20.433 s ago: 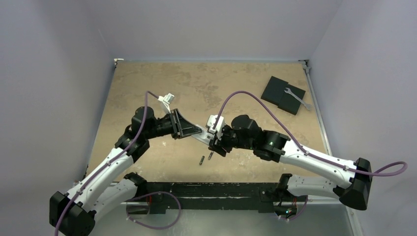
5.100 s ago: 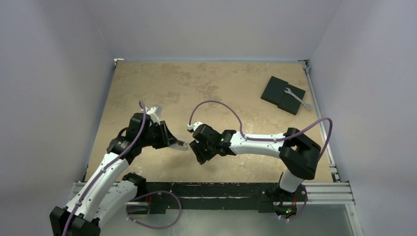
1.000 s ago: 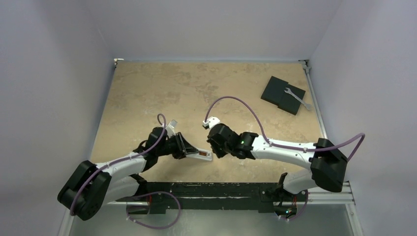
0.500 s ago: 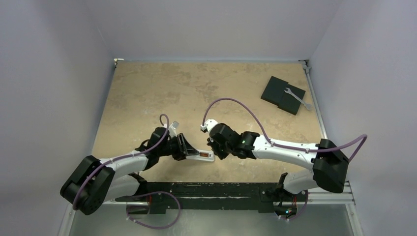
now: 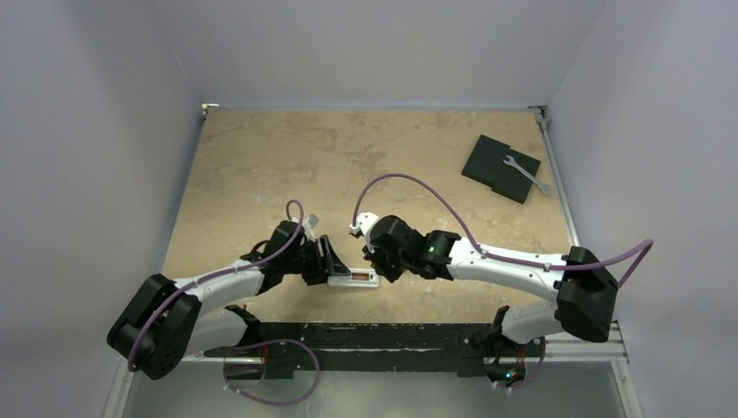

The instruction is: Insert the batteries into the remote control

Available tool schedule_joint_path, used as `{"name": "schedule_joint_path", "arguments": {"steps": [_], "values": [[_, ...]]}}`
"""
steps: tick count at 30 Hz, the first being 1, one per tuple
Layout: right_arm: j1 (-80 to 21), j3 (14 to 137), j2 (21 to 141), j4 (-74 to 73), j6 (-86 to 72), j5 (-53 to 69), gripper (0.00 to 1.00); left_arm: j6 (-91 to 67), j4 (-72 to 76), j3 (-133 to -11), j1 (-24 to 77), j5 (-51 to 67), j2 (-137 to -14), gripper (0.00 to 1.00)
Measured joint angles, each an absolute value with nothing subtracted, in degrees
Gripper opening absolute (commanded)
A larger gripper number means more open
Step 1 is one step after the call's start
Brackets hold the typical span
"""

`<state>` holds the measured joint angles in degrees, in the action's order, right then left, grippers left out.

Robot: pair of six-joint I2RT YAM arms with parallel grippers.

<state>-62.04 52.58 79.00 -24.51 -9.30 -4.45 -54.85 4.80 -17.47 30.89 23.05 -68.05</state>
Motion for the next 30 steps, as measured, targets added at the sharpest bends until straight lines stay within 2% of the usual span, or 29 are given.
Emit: {"name": "schedule_joint_path", "arguments": {"steps": [9,30], "values": [[-62.3,53.8,79.4,-25.0,-4.7,-2.2,0.0,-51.6,-2.8,-21.1,30.9,18.9,-66.9,0.62],[-62.3,58.1,85.4,-26.2,11.1,4.1,0.0,-43.9,-23.9,-34.4,30.7,4.2,-60.7,0.63]]}}
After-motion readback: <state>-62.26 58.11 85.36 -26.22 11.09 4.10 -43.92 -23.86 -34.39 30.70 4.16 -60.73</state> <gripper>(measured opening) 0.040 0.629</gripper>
